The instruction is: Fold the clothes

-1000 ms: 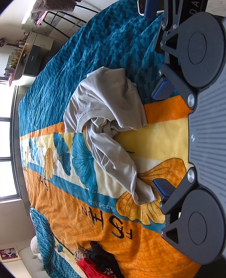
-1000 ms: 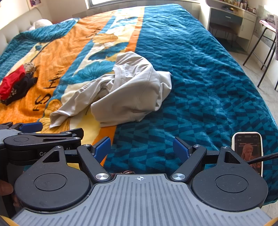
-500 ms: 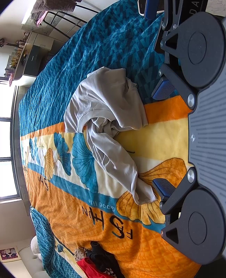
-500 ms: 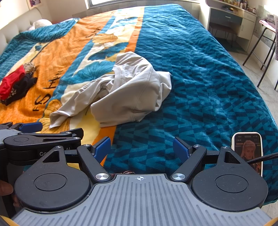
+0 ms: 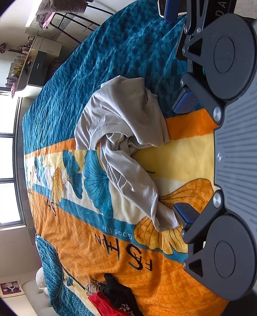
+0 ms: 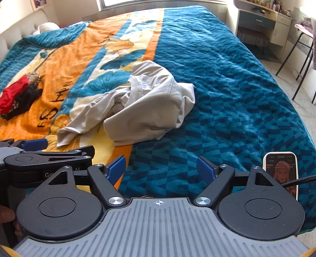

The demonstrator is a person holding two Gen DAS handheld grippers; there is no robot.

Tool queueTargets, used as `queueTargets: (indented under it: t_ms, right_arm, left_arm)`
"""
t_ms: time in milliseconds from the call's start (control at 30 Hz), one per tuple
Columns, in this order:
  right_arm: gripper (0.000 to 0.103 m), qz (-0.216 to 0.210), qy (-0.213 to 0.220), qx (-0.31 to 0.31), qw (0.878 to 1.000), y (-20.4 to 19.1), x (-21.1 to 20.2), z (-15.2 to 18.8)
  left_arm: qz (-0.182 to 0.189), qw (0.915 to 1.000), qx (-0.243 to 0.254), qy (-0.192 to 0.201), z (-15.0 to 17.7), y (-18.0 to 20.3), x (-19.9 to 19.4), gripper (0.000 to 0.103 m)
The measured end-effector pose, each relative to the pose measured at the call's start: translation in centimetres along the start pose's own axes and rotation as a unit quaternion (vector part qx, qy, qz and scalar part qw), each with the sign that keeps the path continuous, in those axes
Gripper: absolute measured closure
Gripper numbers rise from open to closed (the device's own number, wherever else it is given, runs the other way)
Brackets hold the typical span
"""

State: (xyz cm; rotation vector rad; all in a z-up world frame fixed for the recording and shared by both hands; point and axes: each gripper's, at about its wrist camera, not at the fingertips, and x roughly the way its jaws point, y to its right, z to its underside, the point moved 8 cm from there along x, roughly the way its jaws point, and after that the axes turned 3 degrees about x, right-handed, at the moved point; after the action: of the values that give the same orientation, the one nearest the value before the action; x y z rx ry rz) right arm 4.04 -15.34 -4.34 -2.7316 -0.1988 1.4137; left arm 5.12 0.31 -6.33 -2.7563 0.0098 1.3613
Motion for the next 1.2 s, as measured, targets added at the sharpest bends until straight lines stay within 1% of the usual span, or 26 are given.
queueTargets:
  t_ms: [367, 433, 533, 567, 633, 700, 833, 933, 1000, 1100, 1133, 1200]
  right_arm:
    - [0.02, -0.001, 0.0, -0.001, 1.0, 0.0, 0.0, -0.1]
    - [0.02, -0.001, 0.0, 0.0, 1.0, 0.0, 0.1, -0.1]
    - [0.019, -0.016, 0.007, 0.016, 1.0, 0.2, 0.0, -0.4]
    - [0.019, -0.019, 0.011, 0.028, 0.999, 0.5, 0.0, -0.7]
    - [0.019, -0.018, 0.02, 0.043, 0.999, 1.2, 0.1, -1.4]
    - [0.019, -0.011, 0.025, 0.047, 0.999, 1.7, 0.4, -2.0]
    - [0.019, -0.016, 0.022, 0.054, 0.998, 1.7, 2.0, -3.1]
    - [0.018, -0.019, 0.029, 0.062, 0.997, 1.5, 3.6, -4.0]
    - [0.018, -0.021, 0.037, 0.071, 0.997, 1.4, 4.9, -4.6]
    - [0.017, -0.013, 0.072, 0.083, 0.994, 1.5, 7.1, -6.3]
    - [0.015, -0.009, 0.088, 0.09, 0.992, 1.5, 7.9, -7.0]
    - [0.014, -0.013, 0.106, 0.108, 0.988, 1.7, 9.7, -8.5]
  left_arm:
    - [0.0, 1.0, 0.0, 0.0, 0.0, -0.1, 0.0, 0.006]
    - [0.003, 1.0, -0.003, 0.001, 0.0, -0.1, 0.0, 0.006]
    - [0.018, 0.9997, -0.012, 0.004, -0.3, -0.6, 0.0, 0.004]
    - [0.015, 0.9997, -0.016, 0.007, -0.5, -1.0, 0.0, 0.004]
    - [-0.002, 0.9996, -0.022, 0.015, -0.8, -2.3, -0.1, 0.004]
    - [-0.015, 0.9992, -0.034, 0.016, -0.9, -3.9, 0.1, 0.003]
    - [-0.037, 0.9966, -0.073, 0.007, -0.6, -7.2, 1.2, 0.004]
    - [-0.044, 0.9944, -0.096, 0.007, -0.4, -8.8, 2.0, 0.005]
    - [-0.044, 0.9929, -0.11, 0.01, -0.3, -9.6, 2.5, 0.01]
    - [-0.043, 0.9908, -0.128, 0.01, -0.3, -10.3, 3.4, 0.018]
    - [-0.04, 0.9908, -0.129, 0.009, -0.3, -10.3, 3.6, 0.019]
    - [-0.031, 0.9917, -0.124, 0.006, -0.4, -10.0, 3.8, 0.02]
